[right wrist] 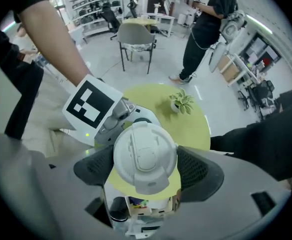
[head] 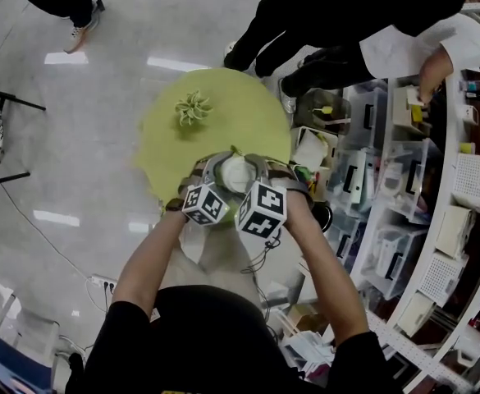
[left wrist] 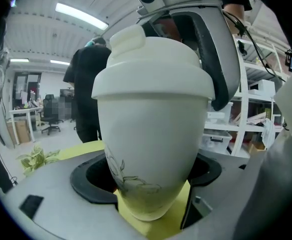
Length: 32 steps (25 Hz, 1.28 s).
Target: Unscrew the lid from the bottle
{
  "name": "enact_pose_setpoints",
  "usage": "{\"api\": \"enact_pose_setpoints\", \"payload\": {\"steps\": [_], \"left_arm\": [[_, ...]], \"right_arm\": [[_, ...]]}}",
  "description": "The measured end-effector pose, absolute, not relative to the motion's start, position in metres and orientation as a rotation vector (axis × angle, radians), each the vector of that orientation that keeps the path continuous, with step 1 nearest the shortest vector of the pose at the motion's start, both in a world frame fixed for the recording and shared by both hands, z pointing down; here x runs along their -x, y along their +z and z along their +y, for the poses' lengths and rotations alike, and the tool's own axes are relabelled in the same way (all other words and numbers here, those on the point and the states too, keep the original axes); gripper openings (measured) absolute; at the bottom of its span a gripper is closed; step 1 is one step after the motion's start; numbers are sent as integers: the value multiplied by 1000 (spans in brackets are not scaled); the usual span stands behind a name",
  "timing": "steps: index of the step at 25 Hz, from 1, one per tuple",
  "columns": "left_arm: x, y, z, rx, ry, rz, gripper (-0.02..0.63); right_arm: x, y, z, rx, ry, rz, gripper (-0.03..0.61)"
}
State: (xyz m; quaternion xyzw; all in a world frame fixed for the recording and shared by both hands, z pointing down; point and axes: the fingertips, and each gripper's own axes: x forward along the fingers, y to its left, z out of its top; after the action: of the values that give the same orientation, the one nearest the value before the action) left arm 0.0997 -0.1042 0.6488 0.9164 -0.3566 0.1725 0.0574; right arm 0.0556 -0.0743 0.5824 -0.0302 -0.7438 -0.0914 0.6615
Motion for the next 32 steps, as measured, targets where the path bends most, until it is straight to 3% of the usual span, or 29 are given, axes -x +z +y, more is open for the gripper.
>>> {"api": "enact_pose_setpoints", "payload": {"steps": [11,12,13,19,25,29,32], "left_arm": [[-100,647,-103,-2777,528,-1081,410],[-100,647,-104,-2776,529,-1080,410],[-101,647,-104,-2775,530,-1076,410],[-99,648,-104,-2778,537,-1066,410],[-103,651,-103,-2769,543,-1058,410],[-101,646,-103,-2770,542,-1060,410],[-100,646,-103,-2768,541,-1062,410]], "right_arm": [[-58,583,-70,179,-305,-1644,399],[-57,584,-69,157,-266,-1668,456],[-57,584,-68,127,-213,-1699,571],[-53,556,-62,-148,49,-1915,571],[-50,537,-92,-712,361,-2004,568],[-55,550,-98,-863,443,-1913,506],[-57,558,-97,-866,445,-1870,500]]}}
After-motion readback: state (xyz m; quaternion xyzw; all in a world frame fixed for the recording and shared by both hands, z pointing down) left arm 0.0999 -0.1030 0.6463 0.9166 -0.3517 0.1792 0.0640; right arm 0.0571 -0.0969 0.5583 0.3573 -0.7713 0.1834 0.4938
